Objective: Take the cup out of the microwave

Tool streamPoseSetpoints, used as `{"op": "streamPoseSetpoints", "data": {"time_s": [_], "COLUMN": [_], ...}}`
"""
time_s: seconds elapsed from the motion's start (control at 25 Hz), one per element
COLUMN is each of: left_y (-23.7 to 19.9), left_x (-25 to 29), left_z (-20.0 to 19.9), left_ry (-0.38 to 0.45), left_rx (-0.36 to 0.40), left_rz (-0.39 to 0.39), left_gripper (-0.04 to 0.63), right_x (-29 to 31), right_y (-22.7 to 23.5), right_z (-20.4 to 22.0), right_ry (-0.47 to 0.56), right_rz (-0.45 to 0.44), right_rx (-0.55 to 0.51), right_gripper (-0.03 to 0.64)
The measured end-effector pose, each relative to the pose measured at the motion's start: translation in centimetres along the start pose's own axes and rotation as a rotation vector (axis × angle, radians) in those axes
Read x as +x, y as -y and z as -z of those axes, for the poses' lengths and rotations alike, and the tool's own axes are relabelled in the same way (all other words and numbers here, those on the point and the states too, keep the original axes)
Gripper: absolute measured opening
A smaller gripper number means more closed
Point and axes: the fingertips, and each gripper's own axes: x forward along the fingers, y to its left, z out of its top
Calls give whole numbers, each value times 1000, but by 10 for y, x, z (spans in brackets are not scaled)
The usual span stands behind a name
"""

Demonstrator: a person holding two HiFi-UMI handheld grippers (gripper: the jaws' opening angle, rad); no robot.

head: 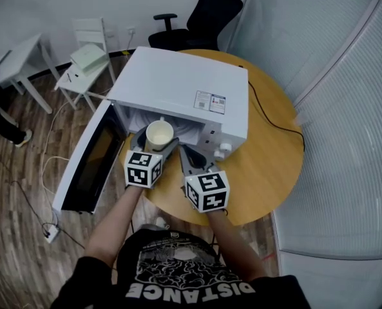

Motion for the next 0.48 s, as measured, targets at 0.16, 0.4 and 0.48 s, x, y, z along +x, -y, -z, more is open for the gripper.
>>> {"op": "streamPoseSetpoints", "data": {"time_s": [0.16,0.4,0.48], "left_y": [7,15,18], "left_x": [-17,-38,-46], "left_z": [0,2,1], "left_ry": [7,20,26], "left_rx": [-6,-13,-14], "left_rz": [-18,-53,-64], "left_gripper": [446,446,446], "right_x": [-9,-20,-25], "right_y": [-5,-13,-16], "right_z": [1,7,8], "right_ry": [0,0,-2], "right_rz": [-14,-45,-56], "right_rx": [-1,-10,-15], "right_gripper": [15,15,15]}}
